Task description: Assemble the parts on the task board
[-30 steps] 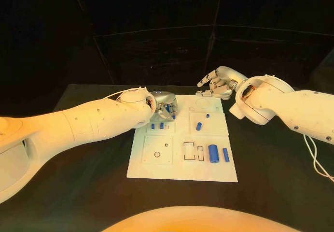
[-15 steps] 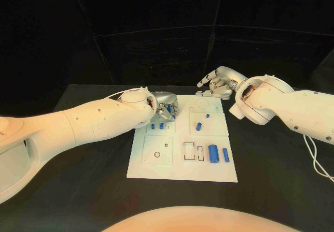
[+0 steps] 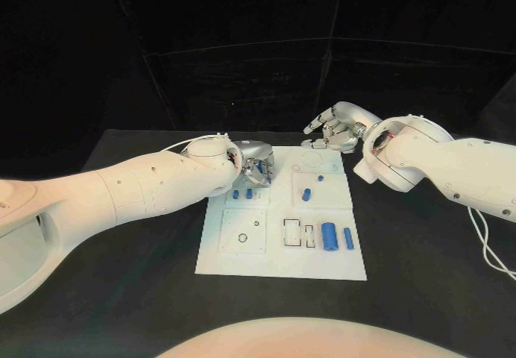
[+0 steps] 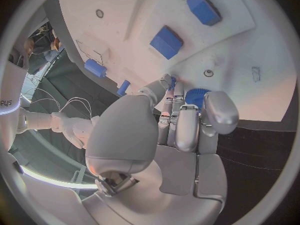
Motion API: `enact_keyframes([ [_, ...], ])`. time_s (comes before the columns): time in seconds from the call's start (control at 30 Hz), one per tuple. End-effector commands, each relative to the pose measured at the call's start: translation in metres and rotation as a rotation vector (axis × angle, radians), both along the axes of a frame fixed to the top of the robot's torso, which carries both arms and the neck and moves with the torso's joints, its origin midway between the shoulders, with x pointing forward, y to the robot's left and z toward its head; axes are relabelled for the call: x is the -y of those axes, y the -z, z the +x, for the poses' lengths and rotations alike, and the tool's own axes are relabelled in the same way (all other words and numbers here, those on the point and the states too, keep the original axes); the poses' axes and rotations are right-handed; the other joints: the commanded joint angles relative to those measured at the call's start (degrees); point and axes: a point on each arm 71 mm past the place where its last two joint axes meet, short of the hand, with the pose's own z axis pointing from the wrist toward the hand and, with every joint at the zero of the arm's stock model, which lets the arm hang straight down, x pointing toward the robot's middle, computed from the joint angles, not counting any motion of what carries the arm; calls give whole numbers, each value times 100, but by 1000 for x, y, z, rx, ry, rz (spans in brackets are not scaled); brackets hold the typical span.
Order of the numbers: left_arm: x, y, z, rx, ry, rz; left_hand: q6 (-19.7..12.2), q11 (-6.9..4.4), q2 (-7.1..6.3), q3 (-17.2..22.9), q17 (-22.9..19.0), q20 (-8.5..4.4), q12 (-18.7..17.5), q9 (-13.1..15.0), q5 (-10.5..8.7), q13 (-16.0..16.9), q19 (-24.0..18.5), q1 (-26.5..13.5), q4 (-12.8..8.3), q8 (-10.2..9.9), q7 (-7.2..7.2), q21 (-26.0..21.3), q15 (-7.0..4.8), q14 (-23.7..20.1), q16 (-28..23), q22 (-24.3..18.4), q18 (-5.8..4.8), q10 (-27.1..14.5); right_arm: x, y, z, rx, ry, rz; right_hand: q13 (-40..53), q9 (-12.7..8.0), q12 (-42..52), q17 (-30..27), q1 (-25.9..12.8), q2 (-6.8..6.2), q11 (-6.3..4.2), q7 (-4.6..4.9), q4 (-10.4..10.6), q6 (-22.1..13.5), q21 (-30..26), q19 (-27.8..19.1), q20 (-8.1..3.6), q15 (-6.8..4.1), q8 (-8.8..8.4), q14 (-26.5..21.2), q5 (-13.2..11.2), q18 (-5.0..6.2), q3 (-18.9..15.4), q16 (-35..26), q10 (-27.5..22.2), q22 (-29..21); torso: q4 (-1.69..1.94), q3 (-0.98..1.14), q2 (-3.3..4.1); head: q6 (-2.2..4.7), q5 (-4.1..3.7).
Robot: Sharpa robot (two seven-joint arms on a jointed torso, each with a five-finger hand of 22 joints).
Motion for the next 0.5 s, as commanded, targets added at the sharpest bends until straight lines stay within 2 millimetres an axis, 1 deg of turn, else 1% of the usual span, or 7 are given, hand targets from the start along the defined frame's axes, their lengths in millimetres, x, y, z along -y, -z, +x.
enact_keyframes([
  [0.03, -3, 10, -2, -41, -8, 44, 97, -12, 87, 98, -3, -46, -48, -12, -8, 4, 11, 14, -30, 37, 7, -23, -50, 142, 6, 14, -64, 97, -1, -1, 0, 5, -11, 0, 5, -4, 31, 227, 7, 44, 8, -22, -4, -31, -21, -13, -5, -40, 32, 321, 29, 39, -25, -38, -6, 3, 1, 0, -1, -2, 2],
  [0.23, -2, 4, -2, 24, 0, -24, 208, -32, 102, 158, -6, -59, -59, -8, -9, 8, 21, -18, -54, 61, -5, -3, -65, 146, 17, 40, -69, 216, -1, -1, 0, 6, -11, 0, 5, -4, 31, 227, 7, 44, 8, -22, -4, -31, -21, -13, -5, -40, 32, 321, 29, 39, -25, -38, -6, 3, 7, -5, -4, 4, -4],
  [0.43, -6, -2, -4, 62, -4, -83, 246, -41, 97, 212, -9, -70, -81, -14, -8, 8, 28, -2, -105, 56, -4, 14, -76, 149, 24, 61, -72, 271, -1, -1, 0, 6, -11, 0, 5, -4, 31, 227, 7, 44, 8, -22, -4, -31, -21, -13, -5, -40, 32, 321, 29, 39, -25, -38, -6, 3, 13, -3, -7, 13, 3],
  [0.5, -8, -3, -5, 63, -6, -95, 237, -35, 88, 226, -11, -71, -99, -21, -8, 4, 31, -6, -117, 44, 3, 19, -74, 149, 25, 68, -75, 267, 0, -2, 0, 7, -10, 0, 5, -4, 31, 227, 7, 44, 8, -22, -4, -31, -21, -13, -5, -40, 32, 321, 29, 39, -25, -38, -6, 3, 12, 2, -11, 19, 8],
])
